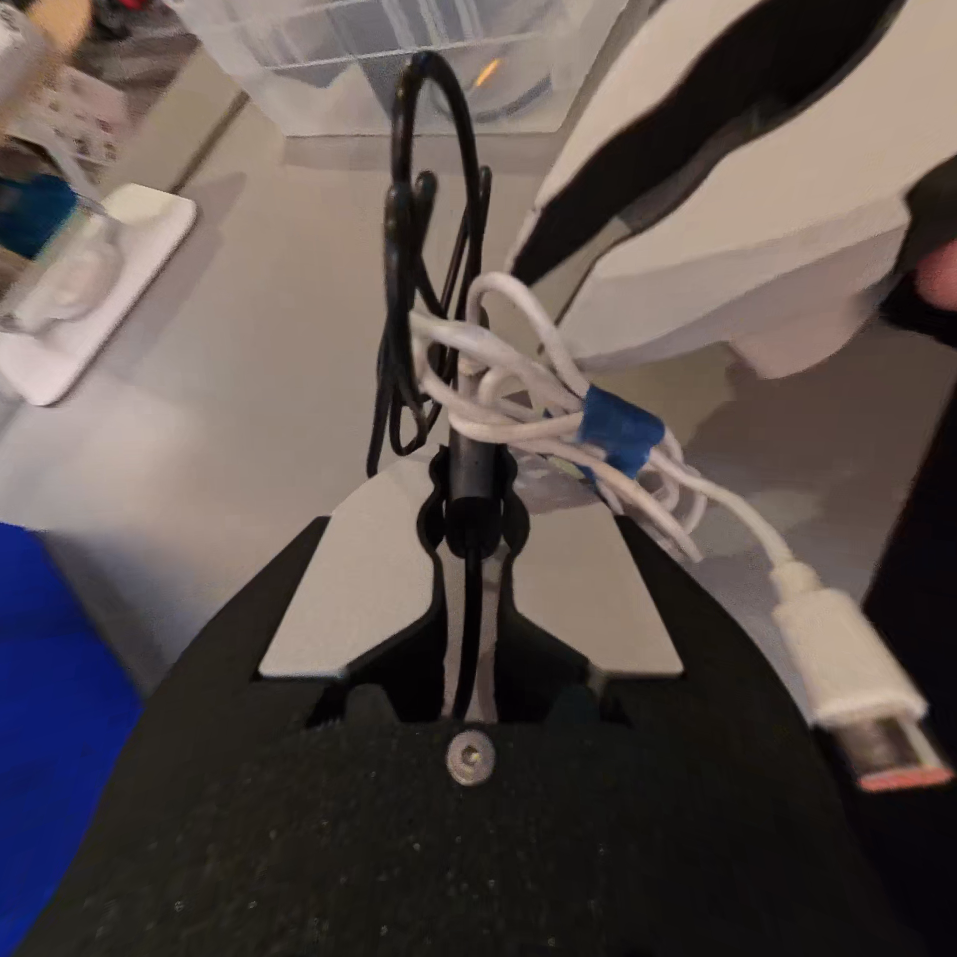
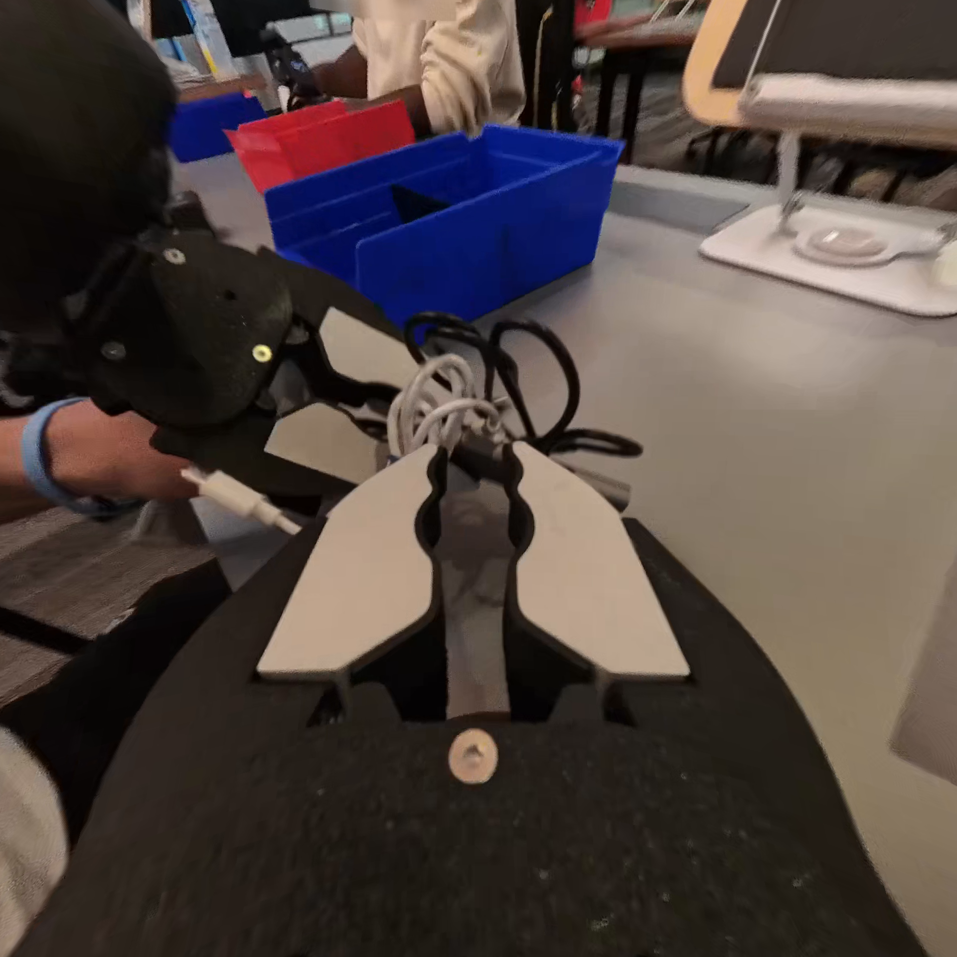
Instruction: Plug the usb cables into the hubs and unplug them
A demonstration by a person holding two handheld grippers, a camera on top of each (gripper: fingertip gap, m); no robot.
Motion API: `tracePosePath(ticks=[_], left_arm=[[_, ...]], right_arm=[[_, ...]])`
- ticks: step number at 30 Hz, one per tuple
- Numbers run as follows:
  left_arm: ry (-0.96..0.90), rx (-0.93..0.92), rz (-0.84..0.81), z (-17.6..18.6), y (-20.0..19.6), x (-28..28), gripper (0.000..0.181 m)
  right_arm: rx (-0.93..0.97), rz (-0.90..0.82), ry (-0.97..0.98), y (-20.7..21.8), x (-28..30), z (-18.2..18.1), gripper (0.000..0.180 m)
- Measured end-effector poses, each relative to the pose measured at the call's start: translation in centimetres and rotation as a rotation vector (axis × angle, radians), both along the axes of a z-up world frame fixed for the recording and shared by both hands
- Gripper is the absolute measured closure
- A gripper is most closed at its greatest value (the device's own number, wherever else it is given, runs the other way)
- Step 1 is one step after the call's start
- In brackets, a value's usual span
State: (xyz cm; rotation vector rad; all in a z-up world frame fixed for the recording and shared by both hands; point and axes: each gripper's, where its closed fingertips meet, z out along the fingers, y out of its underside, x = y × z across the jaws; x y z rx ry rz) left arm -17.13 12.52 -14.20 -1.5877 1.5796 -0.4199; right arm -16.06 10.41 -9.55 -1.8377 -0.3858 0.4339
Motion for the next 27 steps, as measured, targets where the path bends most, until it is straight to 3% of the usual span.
tracePosePath(ticks=[3,7,10,13,18,24,27], left_arm=[[-0.034,-0.099,-0.044,-0.3,-1.1,0.5,0.164],[-0.089,-0.211,-0.090,-0.1,-2.5,1.1,0.164],[-0.088,-0.194,-0.090,-0.2,-2.6,1.1,0.164],[-0.071,-0.084,-0.054,-0.2,-2.3,1.1,0.164],[0.035,0.369,0.020,0.7,-1.0,0.5,0.164],[0.077,0.462,0.066,0.9,-0.6,0.4,0.164],[0.064,0.467,0.066,1.4,-0.1,0.4,0.163]], right_arm=[[0.021,-0.046,-0.047,0.4,0.4,0.2,0.152],[-0.017,-0.008,-0.070,0.4,-0.1,-0.8,0.162],[0.012,-0.005,-0.140,0.3,-0.1,-1.0,0.165],[0.013,-0.010,-0.142,0.3,-0.1,-1.1,0.164],[0.015,-0.015,-0.196,-0.1,-0.2,-1.1,0.163],[-0.072,-0.059,-0.134,-0.2,0.0,-1.3,0.164],[-0.096,-0.051,-0.015,-0.2,0.1,-0.8,0.165]])
